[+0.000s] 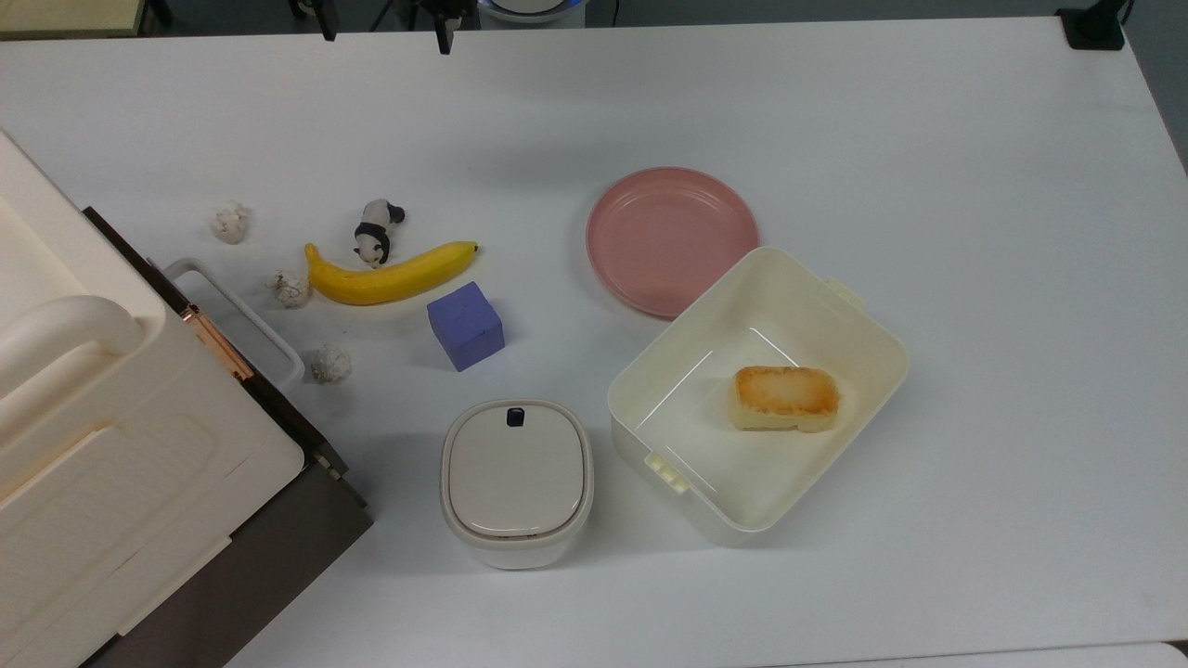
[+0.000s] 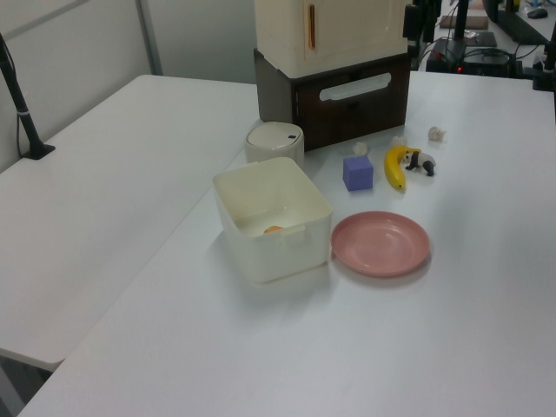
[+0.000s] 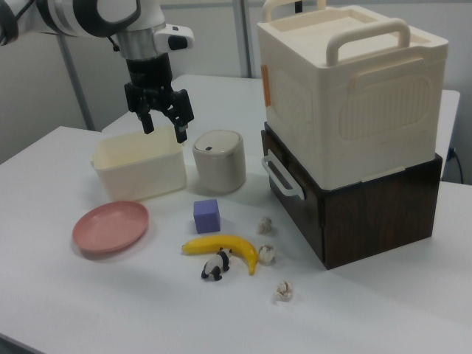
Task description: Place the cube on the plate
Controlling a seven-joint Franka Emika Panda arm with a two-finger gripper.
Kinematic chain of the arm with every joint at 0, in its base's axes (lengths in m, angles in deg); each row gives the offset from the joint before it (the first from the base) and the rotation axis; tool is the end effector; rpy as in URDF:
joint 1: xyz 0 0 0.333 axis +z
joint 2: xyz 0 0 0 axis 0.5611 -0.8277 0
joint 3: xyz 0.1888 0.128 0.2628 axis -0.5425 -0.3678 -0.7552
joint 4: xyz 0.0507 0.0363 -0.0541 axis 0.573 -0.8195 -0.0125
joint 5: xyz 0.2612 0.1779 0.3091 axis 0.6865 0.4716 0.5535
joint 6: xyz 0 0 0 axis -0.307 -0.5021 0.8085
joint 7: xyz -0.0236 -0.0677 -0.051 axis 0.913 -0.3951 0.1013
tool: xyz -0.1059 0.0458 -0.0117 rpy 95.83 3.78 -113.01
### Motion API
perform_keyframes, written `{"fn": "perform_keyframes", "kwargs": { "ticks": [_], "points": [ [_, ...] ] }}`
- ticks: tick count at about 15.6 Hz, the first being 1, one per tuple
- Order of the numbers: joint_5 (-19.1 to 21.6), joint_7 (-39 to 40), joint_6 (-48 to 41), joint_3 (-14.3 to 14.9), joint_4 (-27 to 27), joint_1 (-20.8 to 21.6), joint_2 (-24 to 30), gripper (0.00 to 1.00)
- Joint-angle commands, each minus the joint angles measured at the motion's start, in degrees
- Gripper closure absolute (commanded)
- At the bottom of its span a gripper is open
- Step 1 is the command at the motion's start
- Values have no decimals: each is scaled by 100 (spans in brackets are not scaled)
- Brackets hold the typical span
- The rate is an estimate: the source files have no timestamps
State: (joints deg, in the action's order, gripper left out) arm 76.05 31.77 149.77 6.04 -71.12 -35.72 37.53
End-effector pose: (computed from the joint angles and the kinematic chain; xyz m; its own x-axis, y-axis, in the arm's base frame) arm 0.6204 -0.0713 0.6416 0.9933 -0.1150 -0.0074 -0.1148 -0.9932 0.0212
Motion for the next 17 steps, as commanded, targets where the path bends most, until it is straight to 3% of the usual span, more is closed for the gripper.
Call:
{"fn": "perform_keyframes", "kwargs": {
  "ticks": [1, 17],
  "points": [
    [-49, 25, -330, 24, -115, 253, 70, 0],
    [-92, 25, -314, 60, -212, 413, 79, 0]
  ]
}}
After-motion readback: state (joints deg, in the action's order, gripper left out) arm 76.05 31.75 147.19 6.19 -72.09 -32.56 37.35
